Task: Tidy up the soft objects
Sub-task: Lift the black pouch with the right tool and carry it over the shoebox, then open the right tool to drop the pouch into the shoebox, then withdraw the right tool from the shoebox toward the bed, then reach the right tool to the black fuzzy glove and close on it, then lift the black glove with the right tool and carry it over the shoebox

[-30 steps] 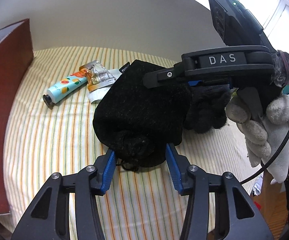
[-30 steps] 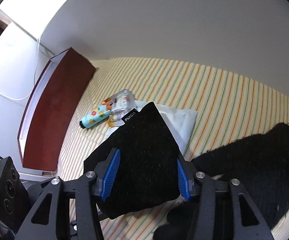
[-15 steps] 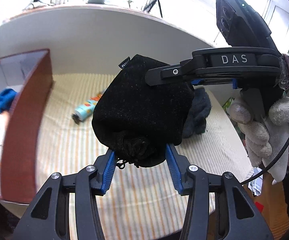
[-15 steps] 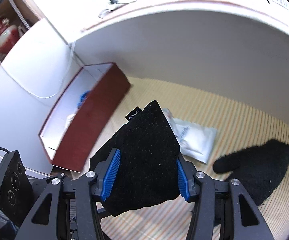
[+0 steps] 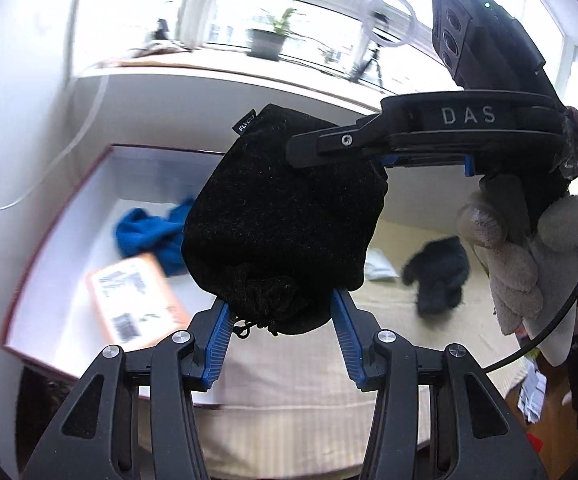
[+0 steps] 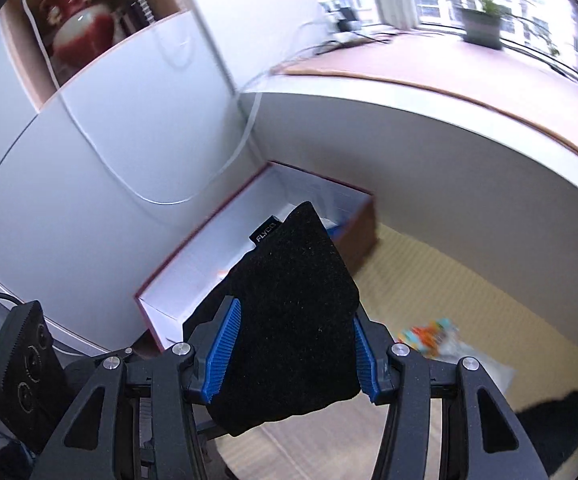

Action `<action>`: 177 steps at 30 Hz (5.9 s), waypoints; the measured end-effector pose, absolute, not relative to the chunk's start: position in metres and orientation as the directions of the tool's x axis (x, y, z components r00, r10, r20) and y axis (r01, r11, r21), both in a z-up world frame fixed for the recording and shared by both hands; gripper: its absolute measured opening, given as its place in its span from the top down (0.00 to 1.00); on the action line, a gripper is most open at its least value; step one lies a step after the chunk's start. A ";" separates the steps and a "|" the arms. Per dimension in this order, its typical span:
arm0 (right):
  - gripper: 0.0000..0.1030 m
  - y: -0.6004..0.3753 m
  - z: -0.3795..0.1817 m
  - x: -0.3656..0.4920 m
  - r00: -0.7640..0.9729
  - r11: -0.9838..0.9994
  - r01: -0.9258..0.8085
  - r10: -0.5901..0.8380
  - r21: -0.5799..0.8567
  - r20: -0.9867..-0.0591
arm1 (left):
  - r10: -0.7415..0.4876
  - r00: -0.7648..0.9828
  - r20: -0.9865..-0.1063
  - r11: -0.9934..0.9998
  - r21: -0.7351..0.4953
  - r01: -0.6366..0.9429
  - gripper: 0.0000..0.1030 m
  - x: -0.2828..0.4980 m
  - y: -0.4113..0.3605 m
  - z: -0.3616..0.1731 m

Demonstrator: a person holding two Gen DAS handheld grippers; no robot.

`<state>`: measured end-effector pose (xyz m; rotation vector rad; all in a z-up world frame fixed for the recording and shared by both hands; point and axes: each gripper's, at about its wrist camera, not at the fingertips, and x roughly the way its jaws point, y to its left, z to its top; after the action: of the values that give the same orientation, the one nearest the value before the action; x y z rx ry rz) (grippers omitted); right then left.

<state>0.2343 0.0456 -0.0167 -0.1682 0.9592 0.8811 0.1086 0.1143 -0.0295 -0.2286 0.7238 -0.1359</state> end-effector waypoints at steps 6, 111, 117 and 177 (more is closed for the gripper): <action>0.53 0.099 -0.033 0.234 0.228 0.622 -0.742 0.586 0.250 -0.778 | -0.134 0.747 -0.651 0.972 -0.233 -0.029 0.55 0.103 0.148 -0.034; 0.35 -0.310 -0.094 0.233 0.487 0.874 -0.184 0.478 0.449 -0.731 | -0.409 0.521 -0.749 0.890 -0.201 0.410 0.43 0.163 -0.115 -0.085; 0.35 -0.299 -0.100 0.253 0.463 0.886 -0.167 0.458 0.433 -0.758 | -0.429 0.485 -0.762 0.876 -0.220 0.429 0.43 0.176 -0.134 -0.093; 0.92 0.120 -0.014 0.238 0.243 0.595 -0.726 0.689 0.343 -0.683 | -0.087 0.813 -0.576 0.985 -0.173 -0.016 0.89 0.102 0.159 -0.007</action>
<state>0.2385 0.1203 -0.0144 -0.0475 0.9063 0.9679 0.1022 0.1591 -0.0069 -0.1728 0.6210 -0.0381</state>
